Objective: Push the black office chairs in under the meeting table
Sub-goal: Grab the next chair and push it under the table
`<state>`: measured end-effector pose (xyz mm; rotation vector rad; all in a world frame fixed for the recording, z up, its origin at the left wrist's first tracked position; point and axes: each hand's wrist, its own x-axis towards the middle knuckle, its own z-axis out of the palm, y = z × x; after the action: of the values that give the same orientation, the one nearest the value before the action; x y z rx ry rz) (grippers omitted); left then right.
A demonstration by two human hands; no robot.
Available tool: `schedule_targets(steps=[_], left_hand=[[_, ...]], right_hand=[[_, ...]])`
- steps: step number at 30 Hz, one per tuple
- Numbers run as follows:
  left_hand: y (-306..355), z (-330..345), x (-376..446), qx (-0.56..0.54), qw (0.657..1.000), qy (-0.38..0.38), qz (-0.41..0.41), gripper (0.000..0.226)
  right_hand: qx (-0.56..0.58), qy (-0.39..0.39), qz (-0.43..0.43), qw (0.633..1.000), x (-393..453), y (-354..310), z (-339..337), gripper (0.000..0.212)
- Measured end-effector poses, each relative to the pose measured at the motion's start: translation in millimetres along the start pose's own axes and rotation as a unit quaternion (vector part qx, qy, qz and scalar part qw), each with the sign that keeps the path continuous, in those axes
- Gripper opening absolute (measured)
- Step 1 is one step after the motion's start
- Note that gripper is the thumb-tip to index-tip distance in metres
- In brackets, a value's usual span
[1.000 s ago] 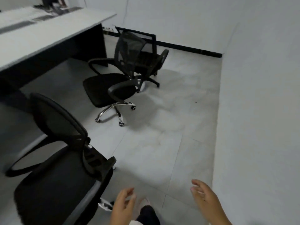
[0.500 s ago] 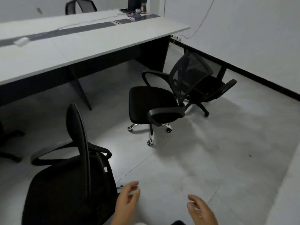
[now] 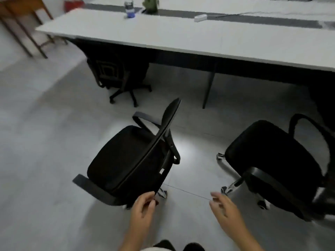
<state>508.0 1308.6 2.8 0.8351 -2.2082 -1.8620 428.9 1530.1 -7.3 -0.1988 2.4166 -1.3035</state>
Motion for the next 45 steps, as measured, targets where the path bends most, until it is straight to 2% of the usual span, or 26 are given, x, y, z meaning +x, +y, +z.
schedule_targets(steps=[2, 4, 6, 7, 8, 10, 12, 14, 17, 21, 25, 29, 34, 38, 41, 45], left_hand=[[22.0, -9.1, 5.7, -0.012, 0.997, 0.063, 0.040, 0.014], [43.0, -18.7, 15.8, -0.022, 0.985, 0.156, 0.074, 0.016], [57.1, -29.1, 33.3, 0.026, 0.964, 0.242, 0.105, 0.016], [58.4, -34.1, 43.7, 0.064, 0.957, 0.258, 0.113, 0.015], [59.0, -37.6, 54.2, 0.110, 0.955, 0.253, 0.113, 0.018], [53.0, -36.8, 72.2, 0.239, 0.948, 0.196, 0.075, 0.028], [51.1, -36.7, 79.8, 0.351, 0.916, 0.178, 0.077, 0.029], [51.6, -37.5, 85.7, 0.383, 0.906, 0.154, 0.097, 0.035], [45.7, -43.2, 106.2, 0.455, 0.862, 0.185, 0.124, 0.042], [42.5, -51.9, 117.1, 0.486, 0.847, 0.187, 0.107, 0.046], [30.3, -72.4, 118.6, 0.503, 0.834, 0.195, 0.112, 0.070], [35.4, -106.8, 122.2, 0.506, 0.836, 0.190, 0.096, 0.074], [26.8, -104.1, 130.9, 0.543, 0.817, 0.176, 0.082, 0.077], [28.2, -101.4, 146.6, 0.549, 0.809, 0.195, 0.078, 0.079], [28.2, -115.2, 155.2, 0.571, 0.789, 0.207, 0.093, 0.077], [16.6, -135.1, 167.7, 0.572, 0.776, 0.218, 0.152, 0.076]], right_hand=[[-0.040, -0.046, -0.061, 0.996, 40.0, -22.9, -4.3, 0.013], [-0.092, -0.055, -0.147, 0.983, 79.4, -54.1, -2.3, 0.029], [-0.157, -0.050, -0.249, 0.954, 117.0, -86.4, 5.5, 0.038], [-0.198, -0.045, -0.294, 0.934, 135.5, -101.4, 11.5, 0.044], [-0.249, -0.033, -0.337, 0.907, 156.2, -111.0, 19.1, 0.049], [-0.358, -0.020, -0.395, 0.846, 194.8, -122.5, 33.3, 0.057], [-0.421, -0.039, -0.414, 0.806, 224.0, -132.1, 40.3, 0.066], [-0.437, -0.037, -0.436, 0.786, 241.9, -139.7, 43.7, 0.075], [-0.469, -0.016, -0.445, 0.763, 254.7, -152.5, 47.3, 0.075], [-0.479, -0.019, -0.453, 0.751, 265.5, -152.8, 53.2, 0.073], [-0.461, -0.036, -0.528, 0.712, 304.4, -153.3, 48.4, 0.047], [-0.451, -0.113, -0.537, 0.704, 324.5, -163.0, 51.2, 0.046], [-0.423, -0.094, -0.571, 0.697, 308.6, -156.5, 70.9, 0.054], [-0.396, -0.069, -0.568, 0.718, 303.4, -153.5, 79.5, 0.071], [-0.380, -0.054, -0.566, 0.729, 300.9, -155.9, 83.4, 0.070], [-0.378, -0.026, -0.553, 0.742, 295.2, -157.1, 96.9, 0.055]])
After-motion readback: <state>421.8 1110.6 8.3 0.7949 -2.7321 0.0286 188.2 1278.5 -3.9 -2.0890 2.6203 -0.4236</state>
